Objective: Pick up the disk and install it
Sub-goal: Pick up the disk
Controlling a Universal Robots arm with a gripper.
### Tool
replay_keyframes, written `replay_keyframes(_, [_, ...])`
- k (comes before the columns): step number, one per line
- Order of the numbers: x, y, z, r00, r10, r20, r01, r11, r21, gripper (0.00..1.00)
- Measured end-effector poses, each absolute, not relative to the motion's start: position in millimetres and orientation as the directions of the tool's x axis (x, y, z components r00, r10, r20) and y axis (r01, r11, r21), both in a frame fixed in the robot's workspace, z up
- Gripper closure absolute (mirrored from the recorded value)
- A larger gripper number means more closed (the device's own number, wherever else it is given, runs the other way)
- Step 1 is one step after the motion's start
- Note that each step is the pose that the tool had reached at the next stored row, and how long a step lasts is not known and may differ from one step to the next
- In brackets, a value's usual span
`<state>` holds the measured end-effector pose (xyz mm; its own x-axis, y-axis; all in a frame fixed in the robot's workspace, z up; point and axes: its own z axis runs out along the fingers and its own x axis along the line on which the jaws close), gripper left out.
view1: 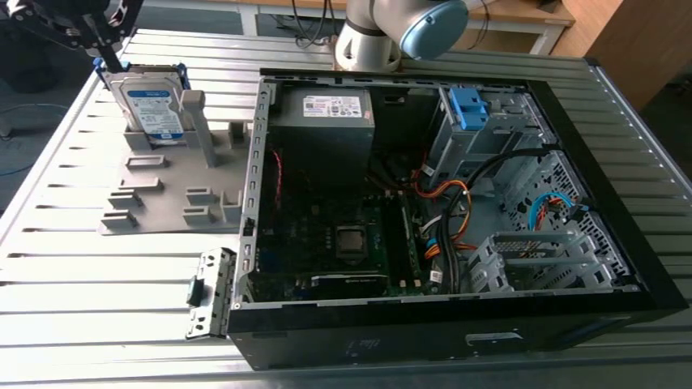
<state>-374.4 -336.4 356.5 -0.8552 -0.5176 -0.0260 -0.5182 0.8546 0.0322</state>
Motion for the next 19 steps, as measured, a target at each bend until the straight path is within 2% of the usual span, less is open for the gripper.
replay_keyframes(19, [-374.4,-336.4,356.5,-0.769,-0.639,-0.026,-0.639,0.768,0.032,0.89])
